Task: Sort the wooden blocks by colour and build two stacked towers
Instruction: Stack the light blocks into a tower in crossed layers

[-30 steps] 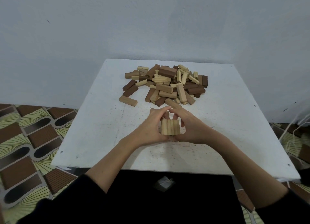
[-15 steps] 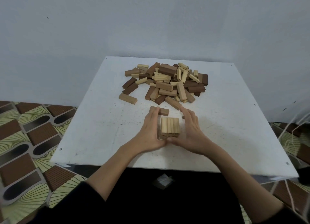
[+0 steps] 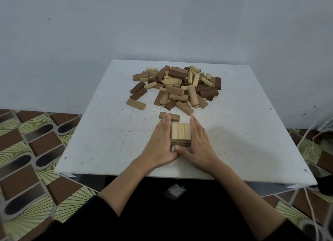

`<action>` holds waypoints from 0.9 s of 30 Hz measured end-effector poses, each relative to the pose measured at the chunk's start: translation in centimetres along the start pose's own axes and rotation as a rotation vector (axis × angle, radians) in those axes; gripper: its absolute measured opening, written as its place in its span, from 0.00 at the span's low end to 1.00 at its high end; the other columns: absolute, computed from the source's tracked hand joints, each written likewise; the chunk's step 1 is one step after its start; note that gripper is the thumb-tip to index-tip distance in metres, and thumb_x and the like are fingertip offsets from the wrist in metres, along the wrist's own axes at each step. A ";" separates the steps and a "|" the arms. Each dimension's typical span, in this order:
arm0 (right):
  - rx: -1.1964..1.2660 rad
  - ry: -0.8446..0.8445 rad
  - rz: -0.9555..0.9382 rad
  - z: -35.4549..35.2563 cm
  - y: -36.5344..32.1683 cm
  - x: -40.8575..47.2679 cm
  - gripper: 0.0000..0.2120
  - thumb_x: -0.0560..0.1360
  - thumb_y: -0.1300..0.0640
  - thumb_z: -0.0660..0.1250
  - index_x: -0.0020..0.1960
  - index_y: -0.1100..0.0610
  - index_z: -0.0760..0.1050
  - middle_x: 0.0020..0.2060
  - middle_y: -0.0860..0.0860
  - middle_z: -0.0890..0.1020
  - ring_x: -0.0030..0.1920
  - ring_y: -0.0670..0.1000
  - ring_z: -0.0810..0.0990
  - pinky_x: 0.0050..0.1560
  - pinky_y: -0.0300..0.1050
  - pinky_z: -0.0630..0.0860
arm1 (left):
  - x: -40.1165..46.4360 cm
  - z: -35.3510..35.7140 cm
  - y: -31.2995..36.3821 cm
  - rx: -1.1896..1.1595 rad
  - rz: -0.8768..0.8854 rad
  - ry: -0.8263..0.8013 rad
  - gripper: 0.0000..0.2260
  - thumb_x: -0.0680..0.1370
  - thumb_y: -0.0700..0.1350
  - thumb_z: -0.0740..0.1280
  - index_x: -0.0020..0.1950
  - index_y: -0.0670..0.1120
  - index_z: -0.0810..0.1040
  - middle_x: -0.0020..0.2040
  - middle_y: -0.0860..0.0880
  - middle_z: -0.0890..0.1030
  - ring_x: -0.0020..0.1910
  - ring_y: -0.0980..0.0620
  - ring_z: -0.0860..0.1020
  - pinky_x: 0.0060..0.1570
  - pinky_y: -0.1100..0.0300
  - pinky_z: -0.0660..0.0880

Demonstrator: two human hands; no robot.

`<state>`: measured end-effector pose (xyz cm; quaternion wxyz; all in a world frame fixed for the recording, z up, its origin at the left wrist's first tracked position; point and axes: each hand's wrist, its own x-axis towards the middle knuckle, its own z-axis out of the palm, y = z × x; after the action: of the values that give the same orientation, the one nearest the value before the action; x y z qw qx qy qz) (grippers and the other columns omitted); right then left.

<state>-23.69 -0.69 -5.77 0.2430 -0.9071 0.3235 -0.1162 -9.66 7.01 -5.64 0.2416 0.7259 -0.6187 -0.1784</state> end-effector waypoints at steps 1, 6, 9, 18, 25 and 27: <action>-0.004 -0.004 0.001 0.1 0.1 0.0 0.50 0.67 0.27 0.47 0.76 0.57 0.34 0.76 0.52 0.40 0.75 0.48 0.40 0.75 0.48 0.42 | 0.0 0.0 0.0 0.002 0.001 -0.003 0.46 0.75 0.49 0.67 0.75 0.40 0.34 0.78 0.45 0.39 0.76 0.52 0.40 0.75 0.58 0.41; -0.024 -0.010 0.003 0.2 0.2 0.0 0.50 0.67 0.27 0.46 0.75 0.57 0.34 0.76 0.51 0.40 0.75 0.48 0.41 0.75 0.49 0.42 | 0.1 0.2 -0.1 0.026 -0.004 -0.013 0.45 0.73 0.55 0.62 0.75 0.41 0.33 0.78 0.45 0.39 0.76 0.52 0.40 0.73 0.61 0.39; -0.031 -0.015 0.001 0.3 0.3 0.0 0.50 0.67 0.27 0.45 0.75 0.57 0.33 0.76 0.51 0.39 0.75 0.49 0.41 0.75 0.49 0.42 | 0.1 0.3 -0.2 0.028 -0.005 -0.012 0.45 0.71 0.57 0.59 0.75 0.41 0.34 0.78 0.45 0.39 0.76 0.52 0.40 0.73 0.62 0.38; 0.074 -0.022 -0.015 -0.1 0.0 0.1 0.52 0.67 0.28 0.51 0.75 0.57 0.32 0.76 0.51 0.38 0.74 0.44 0.37 0.74 0.45 0.40 | 0.2 0.1 -0.3 -0.061 -0.009 -0.024 0.48 0.74 0.51 0.69 0.75 0.42 0.33 0.78 0.46 0.40 0.76 0.52 0.41 0.76 0.53 0.44; 0.316 0.008 -0.013 -3.3 0.4 0.6 0.50 0.66 0.52 0.76 0.73 0.44 0.44 0.71 0.49 0.62 0.66 0.49 0.62 0.66 0.46 0.63 | 0.2 -2.5 -0.7 -0.343 -0.049 -0.035 0.50 0.69 0.48 0.77 0.76 0.52 0.42 0.67 0.57 0.60 0.67 0.57 0.62 0.65 0.61 0.62; 0.281 -0.040 -0.038 -3.8 0.5 1.0 0.49 0.66 0.53 0.77 0.72 0.41 0.45 0.68 0.47 0.66 0.60 0.47 0.66 0.59 0.40 0.65 | 0.5 -3.1 -0.7 -0.369 -0.043 -0.043 0.51 0.67 0.46 0.78 0.76 0.52 0.43 0.62 0.59 0.65 0.62 0.56 0.68 0.60 0.65 0.65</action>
<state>-24.60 -3.01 -2.75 0.3716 -0.8723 0.2818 -0.1469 -7.24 7.00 -3.49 0.3536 0.6783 -0.5650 -0.3092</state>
